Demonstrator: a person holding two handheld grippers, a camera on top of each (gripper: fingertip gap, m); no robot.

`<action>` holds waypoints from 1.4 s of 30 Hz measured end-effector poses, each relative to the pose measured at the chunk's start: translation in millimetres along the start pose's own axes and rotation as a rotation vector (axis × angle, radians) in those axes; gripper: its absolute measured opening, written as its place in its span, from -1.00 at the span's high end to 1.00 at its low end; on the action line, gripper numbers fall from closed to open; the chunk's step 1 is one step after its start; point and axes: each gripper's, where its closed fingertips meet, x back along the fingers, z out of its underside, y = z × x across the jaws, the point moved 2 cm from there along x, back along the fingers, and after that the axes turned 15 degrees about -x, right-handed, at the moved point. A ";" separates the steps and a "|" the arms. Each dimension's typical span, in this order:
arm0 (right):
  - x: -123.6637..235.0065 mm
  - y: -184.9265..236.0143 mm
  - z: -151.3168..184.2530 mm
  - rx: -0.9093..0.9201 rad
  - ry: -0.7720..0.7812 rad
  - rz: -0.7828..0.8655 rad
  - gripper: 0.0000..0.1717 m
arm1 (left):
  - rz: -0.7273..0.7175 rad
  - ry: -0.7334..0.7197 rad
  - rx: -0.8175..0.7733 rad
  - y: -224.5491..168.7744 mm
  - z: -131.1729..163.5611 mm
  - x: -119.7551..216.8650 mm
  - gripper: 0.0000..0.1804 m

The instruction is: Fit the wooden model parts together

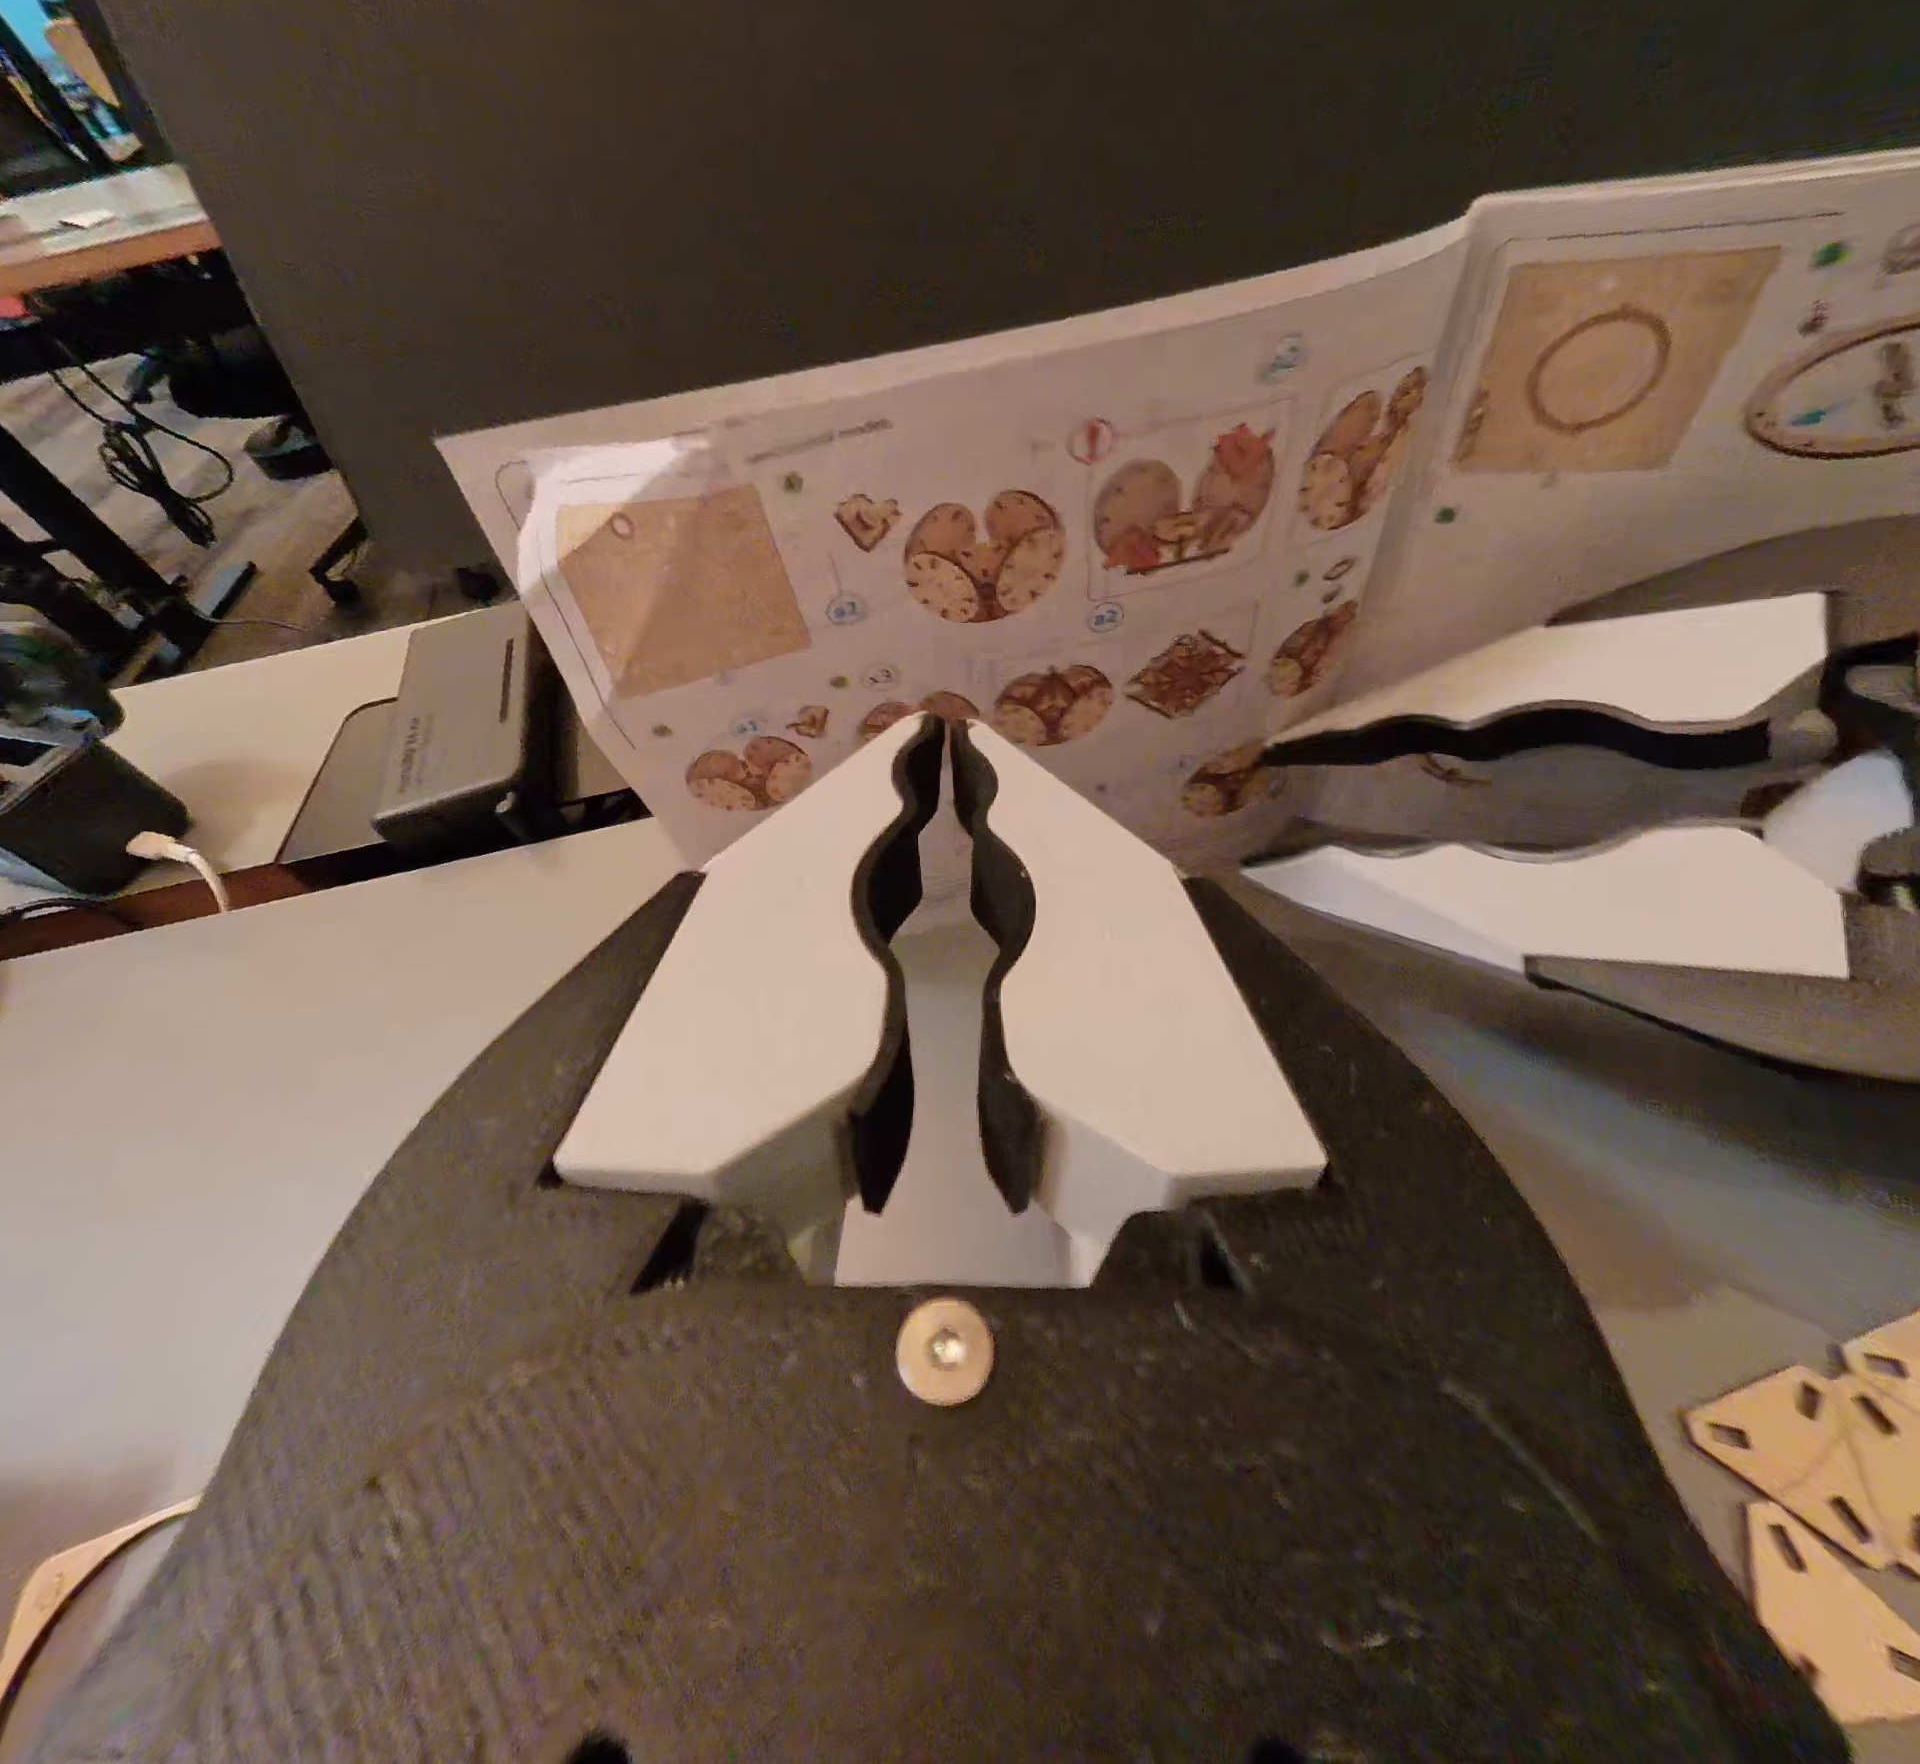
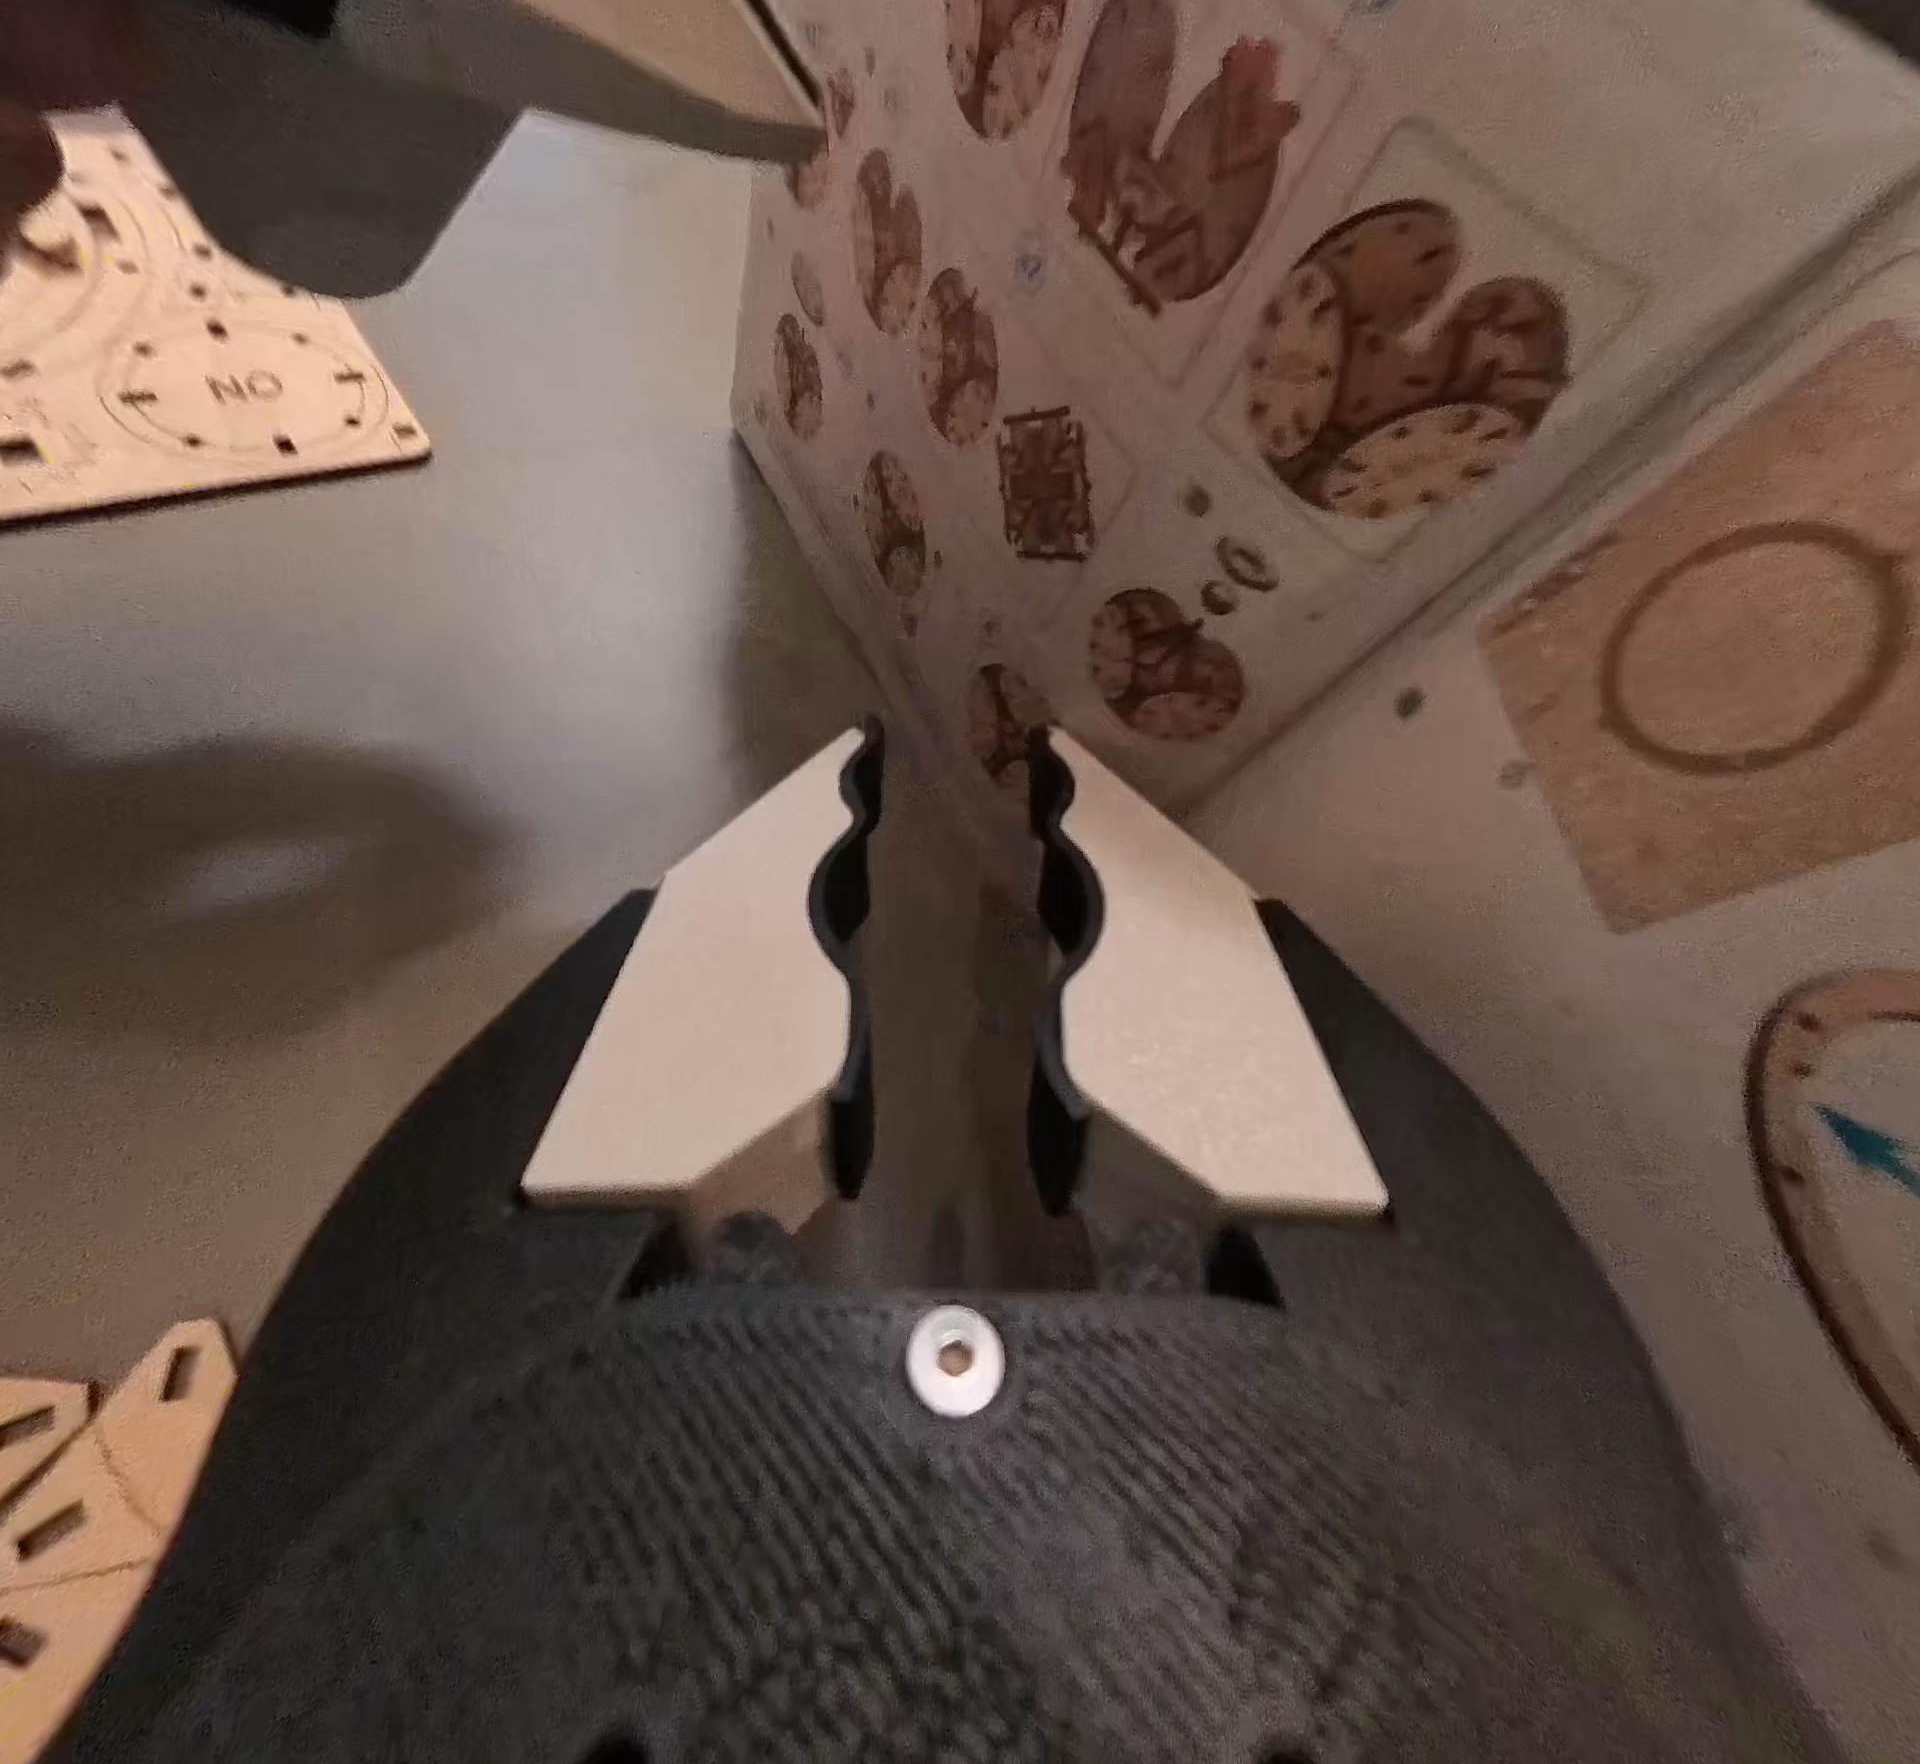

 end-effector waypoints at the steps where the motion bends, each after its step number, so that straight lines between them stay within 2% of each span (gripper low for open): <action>1: -0.7 0.7 3.1 0.023 0.005 0.010 0.68 | -0.006 0.005 -0.009 1.1 2.8 -1.8 1.00; 4: 2.3 5.0 1.7 0.084 0.009 0.020 0.65 | -0.012 0.006 -0.011 5.1 5.7 -3.1 0.86; 7: 13.4 6.3 -11.6 0.103 -0.031 0.024 0.63 | -0.062 -0.047 -0.018 21.7 -1.9 3.8 0.47; 10: 32.4 1.4 -27.6 0.106 -0.086 0.013 0.63 | -0.114 -0.092 -0.032 41.0 -2.9 8.1 0.22; 15: 70.0 -29.2 -55.0 0.035 -0.220 0.064 0.63 | 0.026 -0.073 0.045 41.1 9.0 -8.4 -0.34; 17: 82.9 -48.2 -61.4 0.021 -0.276 0.139 0.64 | 0.094 -0.083 0.105 38.1 5.4 -15.4 -0.27; 19: 90.2 -60.7 -60.2 0.022 -0.282 0.175 0.57 | 0.201 -0.108 0.156 31.5 -2.8 -18.7 -0.03; 20: 92.0 -66.2 -57.5 0.029 -0.263 0.193 0.57 | 0.242 -0.123 0.168 30.4 -6.8 -17.8 0.15; 22: 93.4 -74.1 -51.3 0.046 -0.213 0.217 0.56 | 0.308 -0.179 0.166 30.2 -14.5 -8.8 0.69; 23: 94.1 -76.5 -49.5 0.050 -0.201 0.222 0.58 | 0.337 -0.204 0.166 30.2 -17.0 -3.0 0.84; 26: 93.6 -77.1 -48.4 0.014 -0.207 0.200 0.58 | 0.400 -0.219 0.183 32.2 -16.4 6.7 1.00; 32: 87.3 -70.8 -47.2 -0.006 -0.194 0.180 0.61 | 0.498 -0.140 0.242 31.1 0.2 5.8 1.00; 35: 85.9 -68.1 -43.6 0.034 -0.136 0.180 0.68 | 0.688 -0.103 0.299 21.3 5.4 14.3 1.00; 36: 84.2 -65.1 -40.8 0.039 -0.108 0.159 0.71 | 0.710 -0.096 0.314 23.4 7.2 16.8 1.00; 40: 74.8 -48.8 -30.4 0.028 -0.023 0.061 0.72 | 0.593 -0.109 0.343 46.4 13.6 13.5 0.97; 42: 69.7 -40.7 -25.0 0.025 0.019 0.023 0.71 | 0.567 -0.129 0.374 49.9 11.2 12.2 0.80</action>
